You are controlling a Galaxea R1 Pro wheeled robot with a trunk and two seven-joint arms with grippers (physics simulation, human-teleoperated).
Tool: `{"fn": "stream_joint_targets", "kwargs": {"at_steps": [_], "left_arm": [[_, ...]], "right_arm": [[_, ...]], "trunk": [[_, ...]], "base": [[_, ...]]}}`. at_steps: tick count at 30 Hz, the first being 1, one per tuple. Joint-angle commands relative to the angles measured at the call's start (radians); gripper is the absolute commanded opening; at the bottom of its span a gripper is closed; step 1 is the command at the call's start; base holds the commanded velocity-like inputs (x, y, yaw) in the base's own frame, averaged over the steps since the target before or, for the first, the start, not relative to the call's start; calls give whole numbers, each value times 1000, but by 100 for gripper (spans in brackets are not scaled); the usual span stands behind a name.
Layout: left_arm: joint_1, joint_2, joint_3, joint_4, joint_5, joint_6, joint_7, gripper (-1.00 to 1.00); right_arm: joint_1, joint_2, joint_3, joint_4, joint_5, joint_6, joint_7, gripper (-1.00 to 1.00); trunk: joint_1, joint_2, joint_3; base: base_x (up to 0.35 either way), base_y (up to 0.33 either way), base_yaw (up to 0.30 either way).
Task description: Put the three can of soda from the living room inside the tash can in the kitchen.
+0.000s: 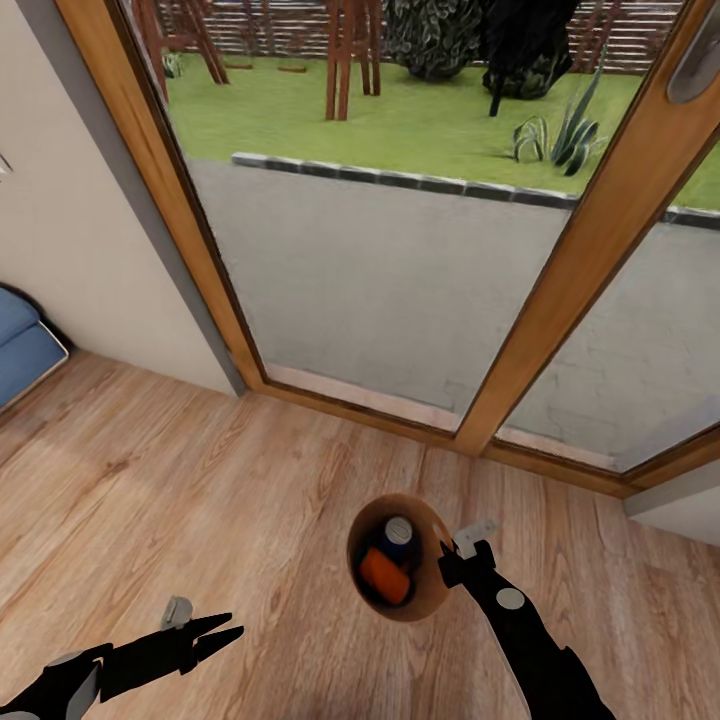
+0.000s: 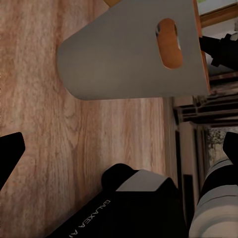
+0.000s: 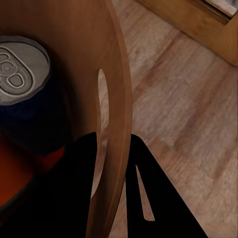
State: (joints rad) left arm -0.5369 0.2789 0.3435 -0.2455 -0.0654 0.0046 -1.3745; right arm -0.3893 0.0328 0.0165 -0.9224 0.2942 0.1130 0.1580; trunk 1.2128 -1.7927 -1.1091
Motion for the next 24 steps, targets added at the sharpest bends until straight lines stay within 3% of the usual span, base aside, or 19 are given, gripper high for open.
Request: {"fn": "stream_joint_targets", "kwargs": {"at_steps": [1,4,12,24], "left_arm": [[0,0,0,0,0,0,0,100],[0,0,0,0,0,0,0,100],[0,2,0,0,1,0,-1,100],[0,1,0,0,1,0,-2,100]], "right_arm": [[0,0,0,-1,-6,0,5,-100],[0,1,0,-1,-6,-1,5,-100],[0,1,0,-1,-6,-56,5,-100],[0,2,0,-8,-6,-72,5,-100]], "trunk": [[4,-7,-3],[15,-28,-13],[15,-28,-13],[15,-28,-13]], "base": [[0,0,0],[0,0,0],[0,0,0],[0,0,0]]}}
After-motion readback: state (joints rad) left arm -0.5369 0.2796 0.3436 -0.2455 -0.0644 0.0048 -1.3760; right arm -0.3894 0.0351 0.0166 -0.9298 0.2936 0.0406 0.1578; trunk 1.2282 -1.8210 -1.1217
